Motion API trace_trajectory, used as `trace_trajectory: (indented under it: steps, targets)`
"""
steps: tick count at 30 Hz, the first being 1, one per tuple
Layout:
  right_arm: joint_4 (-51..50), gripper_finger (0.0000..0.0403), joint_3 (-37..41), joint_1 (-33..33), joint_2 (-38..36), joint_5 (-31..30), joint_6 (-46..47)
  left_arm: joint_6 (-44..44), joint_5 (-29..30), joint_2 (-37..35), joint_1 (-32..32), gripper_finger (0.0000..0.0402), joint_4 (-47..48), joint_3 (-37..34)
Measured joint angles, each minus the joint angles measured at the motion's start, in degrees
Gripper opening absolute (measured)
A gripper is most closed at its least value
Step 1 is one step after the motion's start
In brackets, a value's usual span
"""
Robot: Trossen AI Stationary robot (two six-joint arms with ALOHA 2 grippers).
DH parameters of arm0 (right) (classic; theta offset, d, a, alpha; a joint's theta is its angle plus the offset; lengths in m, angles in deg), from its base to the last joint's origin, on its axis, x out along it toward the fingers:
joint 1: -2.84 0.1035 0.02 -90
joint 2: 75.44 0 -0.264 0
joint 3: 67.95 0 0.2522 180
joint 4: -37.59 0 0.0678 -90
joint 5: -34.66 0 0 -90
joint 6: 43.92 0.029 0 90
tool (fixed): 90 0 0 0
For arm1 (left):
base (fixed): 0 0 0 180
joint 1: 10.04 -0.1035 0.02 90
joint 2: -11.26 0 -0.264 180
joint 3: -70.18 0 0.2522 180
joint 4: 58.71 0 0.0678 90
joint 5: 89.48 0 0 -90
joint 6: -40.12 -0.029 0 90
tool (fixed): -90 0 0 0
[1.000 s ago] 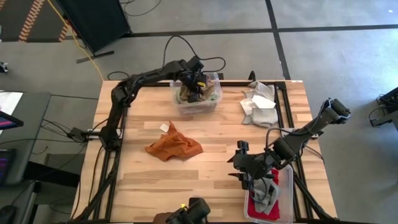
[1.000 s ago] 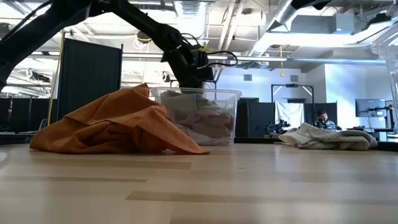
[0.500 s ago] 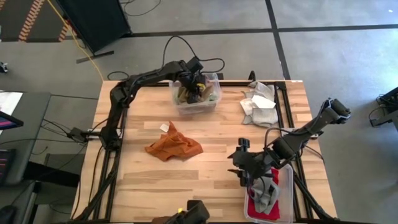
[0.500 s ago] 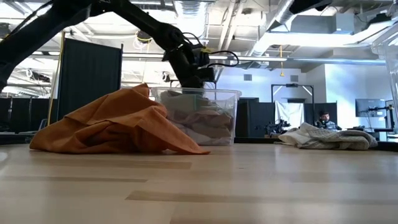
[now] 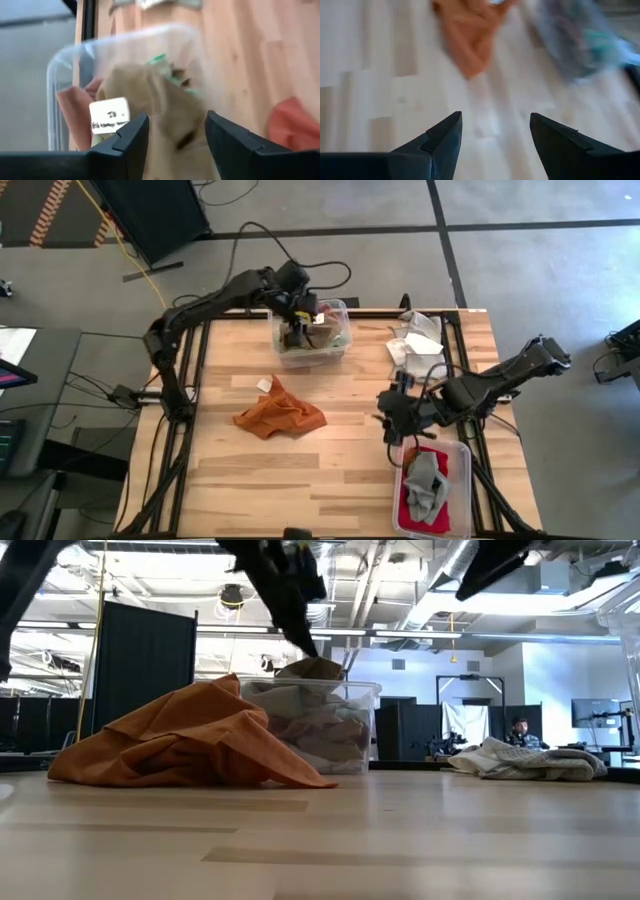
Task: Sort towels by color in basket
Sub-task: Put the white towel into the top transparent bin
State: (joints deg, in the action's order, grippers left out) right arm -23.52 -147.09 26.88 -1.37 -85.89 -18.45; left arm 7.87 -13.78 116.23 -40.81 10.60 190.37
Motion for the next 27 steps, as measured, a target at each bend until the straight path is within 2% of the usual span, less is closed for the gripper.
trace_trajectory:
  steps: [5,14,21,27]
  targets:
    - [-7.1,0.0263,0.0,-4.6,-1.8,-2.8,2.5,0.5,0.1,-5.1,1.8,0.0187,2.7,0.0]
    - [-20.8,0.0263,0.1,-16.1,-1.6,-3.0,4.7,3.5,0.1,-10.9,7.7,0.0187,12.4,0.1]
    - [-20.7,0.0263,4.8,-27.1,-2.1,-1.9,-2.1,6.1,0.6,-11.2,14.9,0.0187,20.4,0.1]
    - [-14.3,0.0263,14.7,-38.6,-2.0,7.1,-10.2,9.2,7.7,-11.2,22.9,0.0187,20.9,0.1]
